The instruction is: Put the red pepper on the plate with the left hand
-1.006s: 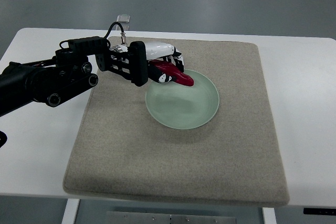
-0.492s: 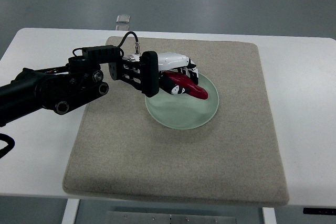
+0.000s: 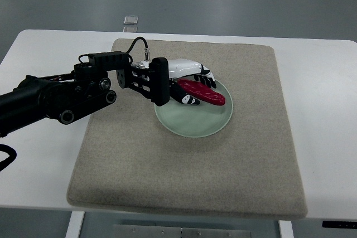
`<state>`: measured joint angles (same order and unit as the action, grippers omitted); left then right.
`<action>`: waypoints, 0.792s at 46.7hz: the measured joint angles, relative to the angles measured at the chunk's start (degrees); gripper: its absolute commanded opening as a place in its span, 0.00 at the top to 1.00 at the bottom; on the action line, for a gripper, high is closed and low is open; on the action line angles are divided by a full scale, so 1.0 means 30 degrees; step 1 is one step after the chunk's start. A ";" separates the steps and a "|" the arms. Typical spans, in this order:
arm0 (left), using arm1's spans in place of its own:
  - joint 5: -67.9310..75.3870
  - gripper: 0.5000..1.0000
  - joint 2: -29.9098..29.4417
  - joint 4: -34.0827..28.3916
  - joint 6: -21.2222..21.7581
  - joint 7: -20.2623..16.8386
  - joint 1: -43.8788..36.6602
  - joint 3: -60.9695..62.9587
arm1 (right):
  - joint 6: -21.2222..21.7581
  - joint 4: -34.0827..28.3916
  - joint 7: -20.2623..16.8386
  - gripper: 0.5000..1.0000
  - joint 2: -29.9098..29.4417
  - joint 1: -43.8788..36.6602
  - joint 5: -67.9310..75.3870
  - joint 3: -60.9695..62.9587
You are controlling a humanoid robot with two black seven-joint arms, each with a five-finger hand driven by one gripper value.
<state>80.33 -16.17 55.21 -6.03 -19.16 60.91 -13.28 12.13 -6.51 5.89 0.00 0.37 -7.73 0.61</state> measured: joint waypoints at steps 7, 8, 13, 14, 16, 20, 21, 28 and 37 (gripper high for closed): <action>-0.0042 0.48 0.0000 -0.0065 0.0210 -0.0008 0.0004 -0.0023 | 0.0000 0.0000 0.0000 0.14 0.0000 0.0004 0.0000 -0.0006; -0.0060 0.48 -0.0001 -0.0080 0.0244 -0.0008 0.0013 -0.0035 | 0.0000 0.0000 0.0000 0.14 0.0000 0.0002 0.0000 -0.0006; -0.0292 0.48 -0.0014 -0.0226 0.0360 -0.0008 0.0174 -0.0098 | 0.0000 0.0000 0.0000 0.14 0.0000 0.0004 0.0000 -0.0002; -0.0375 0.48 -0.0015 -0.0271 0.0406 -0.0008 0.0188 -0.0107 | 0.0000 0.0000 0.0000 0.14 0.0000 0.0000 0.0000 -0.0002; -0.0574 0.48 -0.0024 -0.0444 0.0549 -0.0006 0.0235 -0.0113 | 0.0000 0.0000 0.0000 0.14 0.0000 0.0002 0.0000 -0.0001; -0.0963 0.47 -0.0034 -0.0829 0.0895 0.0020 0.0380 -0.0127 | 0.0000 0.0000 0.0000 0.14 0.0000 0.0010 0.0000 0.0000; -0.1045 0.47 -0.0041 -0.0959 0.1008 0.0022 0.0398 -0.0136 | 0.0000 0.0000 0.0000 0.14 0.0000 0.0007 0.0000 0.0000; -0.1684 0.45 -0.0097 -0.2160 0.1823 0.0058 0.0523 -0.0166 | 0.0000 0.0007 0.0000 0.14 0.0000 0.0001 0.0000 0.0002; -0.2947 0.29 -0.0285 -0.3594 0.3013 0.0035 0.0624 -0.0199 | 0.0000 0.0011 0.0000 0.14 0.0000 0.0000 0.0000 0.0002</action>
<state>71.49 -17.02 44.43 3.00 -19.06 62.78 -13.88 12.13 -6.47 5.89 0.00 0.37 -7.73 0.62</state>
